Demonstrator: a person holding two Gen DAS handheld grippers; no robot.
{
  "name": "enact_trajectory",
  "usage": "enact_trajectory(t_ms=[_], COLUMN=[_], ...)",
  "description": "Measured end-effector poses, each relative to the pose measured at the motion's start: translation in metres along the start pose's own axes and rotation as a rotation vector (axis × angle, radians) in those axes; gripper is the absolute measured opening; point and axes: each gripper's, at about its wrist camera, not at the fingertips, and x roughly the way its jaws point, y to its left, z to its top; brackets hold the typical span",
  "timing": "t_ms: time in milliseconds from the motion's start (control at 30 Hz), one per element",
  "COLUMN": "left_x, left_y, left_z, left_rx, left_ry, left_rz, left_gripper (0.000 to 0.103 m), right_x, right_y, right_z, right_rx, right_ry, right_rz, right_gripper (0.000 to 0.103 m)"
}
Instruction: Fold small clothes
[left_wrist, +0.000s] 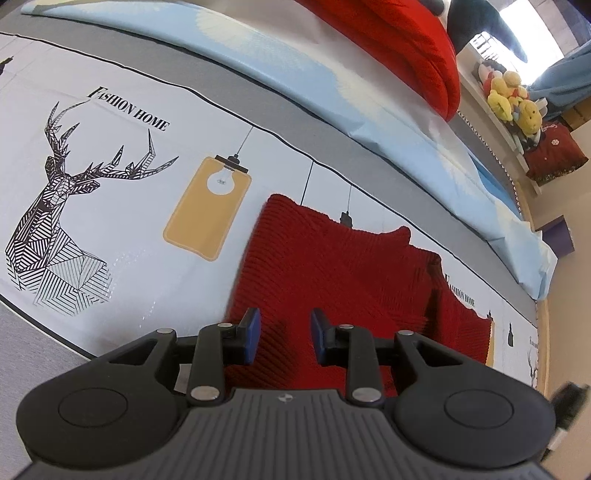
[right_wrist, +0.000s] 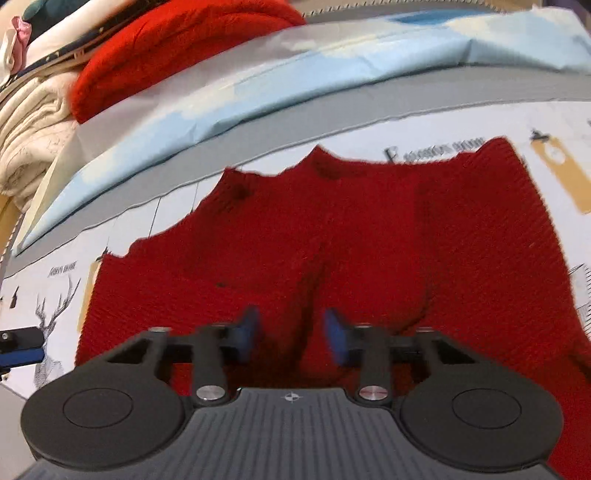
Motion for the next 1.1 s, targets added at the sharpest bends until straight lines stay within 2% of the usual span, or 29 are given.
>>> enact_trajectory(t_ms=[67, 200, 267, 333, 367, 433, 500, 533, 600, 667, 833, 867, 900, 933, 1000, 1067, 1100], left_x=[-0.001, -0.004, -0.005, -0.005, -0.005, -0.003, -0.002, -0.001, 0.001, 0.003, 0.011, 0.013, 0.015, 0.017, 0.018, 0.018, 0.017], left_y=[0.0, 0.001, 0.0, 0.0, -0.001, -0.002, -0.003, -0.003, -0.004, -0.005, -0.008, -0.009, -0.009, -0.009, -0.009, -0.008, -0.008], left_z=[0.001, 0.002, 0.002, 0.001, 0.0, -0.001, -0.001, -0.002, -0.003, -0.003, -0.005, -0.006, -0.007, -0.008, -0.008, -0.007, -0.007], left_rx=[-0.002, -0.004, -0.001, 0.005, 0.007, 0.012, 0.017, 0.02, 0.023, 0.03, 0.042, 0.045, 0.047, 0.047, 0.05, 0.048, 0.047], left_ry=[-0.003, -0.01, -0.013, -0.015, -0.015, -0.012, -0.008, -0.006, -0.002, -0.001, 0.015, 0.02, 0.026, 0.03, 0.033, 0.03, 0.028], left_rz=[-0.002, -0.002, 0.002, 0.008, 0.012, 0.018, 0.021, 0.023, 0.024, 0.025, 0.027, 0.028, 0.029, 0.029, 0.029, 0.031, 0.031], left_gripper=[0.031, 0.031, 0.031, 0.031, 0.031, 0.031, 0.031, 0.031, 0.034, 0.035, 0.035, 0.035, 0.035, 0.035, 0.035, 0.035, 0.035], right_x=[-0.017, -0.084, -0.109, -0.107, -0.1, -0.074, -0.048, -0.041, -0.037, -0.039, -0.045, -0.043, -0.042, -0.042, -0.054, -0.075, -0.082], right_y=[0.0, 0.007, 0.002, -0.014, -0.025, -0.053, -0.081, -0.089, -0.099, -0.104, -0.13, -0.136, -0.142, -0.142, -0.132, -0.103, -0.095], right_z=[0.002, 0.007, 0.002, -0.003, -0.007, -0.015, -0.025, -0.028, -0.025, -0.017, -0.006, -0.005, -0.003, -0.001, 0.005, 0.015, 0.017], right_rx=[0.028, 0.015, 0.028, 0.108, 0.16, 0.306, 0.464, 0.512, 0.524, 0.535, 0.63, 0.644, 0.653, 0.654, 0.582, 0.409, 0.361], right_ry=[-0.075, -0.376, -0.485, -0.467, -0.414, -0.246, -0.073, -0.045, -0.056, -0.09, -0.105, -0.096, -0.088, -0.097, -0.182, -0.301, -0.333], right_rz=[0.029, 0.114, 0.125, 0.071, 0.026, -0.023, -0.026, -0.021, -0.015, -0.033, -0.038, -0.041, -0.042, -0.039, 0.006, 0.057, 0.076], right_gripper=[0.01, 0.01, 0.01, 0.01, 0.01, 0.012, 0.015, 0.015, 0.018, 0.026, 0.027, 0.026, 0.01, 0.01, 0.009, 0.009, 0.01])
